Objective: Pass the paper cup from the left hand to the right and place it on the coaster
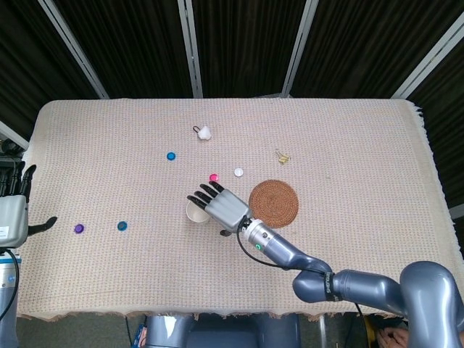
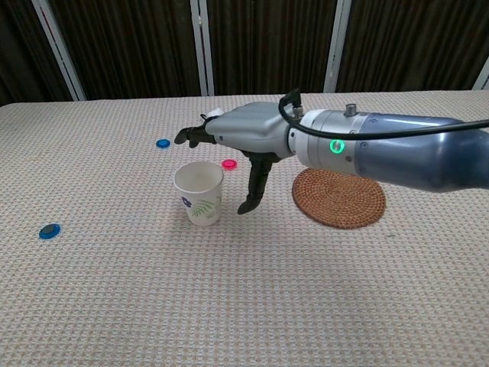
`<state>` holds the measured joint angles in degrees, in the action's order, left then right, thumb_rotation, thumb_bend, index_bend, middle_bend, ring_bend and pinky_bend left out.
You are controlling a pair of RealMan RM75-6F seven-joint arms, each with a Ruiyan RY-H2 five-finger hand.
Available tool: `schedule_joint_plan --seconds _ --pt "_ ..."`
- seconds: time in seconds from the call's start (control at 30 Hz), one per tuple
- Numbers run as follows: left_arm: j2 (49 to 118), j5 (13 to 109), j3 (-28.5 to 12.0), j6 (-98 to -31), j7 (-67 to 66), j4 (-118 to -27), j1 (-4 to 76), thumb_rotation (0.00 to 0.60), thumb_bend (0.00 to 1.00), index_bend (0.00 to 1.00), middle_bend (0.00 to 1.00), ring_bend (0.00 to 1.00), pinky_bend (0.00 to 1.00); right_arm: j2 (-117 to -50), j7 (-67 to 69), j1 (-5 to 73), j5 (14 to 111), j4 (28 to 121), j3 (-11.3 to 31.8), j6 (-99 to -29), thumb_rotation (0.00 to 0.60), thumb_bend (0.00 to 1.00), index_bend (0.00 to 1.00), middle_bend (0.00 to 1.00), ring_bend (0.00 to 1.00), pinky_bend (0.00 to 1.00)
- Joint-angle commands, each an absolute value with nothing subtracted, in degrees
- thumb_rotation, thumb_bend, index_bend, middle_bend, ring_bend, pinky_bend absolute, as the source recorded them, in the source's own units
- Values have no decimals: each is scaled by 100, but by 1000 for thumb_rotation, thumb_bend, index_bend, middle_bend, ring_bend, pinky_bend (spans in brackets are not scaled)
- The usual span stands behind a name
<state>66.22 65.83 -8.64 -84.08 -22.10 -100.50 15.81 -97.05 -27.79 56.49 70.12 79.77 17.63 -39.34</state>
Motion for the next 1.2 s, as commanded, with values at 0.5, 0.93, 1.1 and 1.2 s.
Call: schedule_joint_plan --seconds 0.5,0.93,1.1,1.2 --pt "6593 6567 -927 -8236 -2132 -10026 1583 600 0 0 0 0 0 -10456 -3273 6072 5903 7272 1729 -4327 600 248 268 419 324 174" --pt "6604 6578 -914 -8139 -2159 -10032 1596 600 0 0 0 0 0 -9786 -2689 5799 5715 7916 2118 -4747 600 262 282 422 325 175" --pt "6603 6627 -886 -8106 -2166 -10060 1595 600 0 0 0 0 0 -9094 -2635 5448 5500 8290 2021 -4886 600 275 282 422 323 178" --pt "6605 6655 -870 -8093 -2179 -10080 1594 600 0 0 0 0 0 -8707 -2483 5207 5504 8491 1825 -4842 600 277 282 421 322 182"
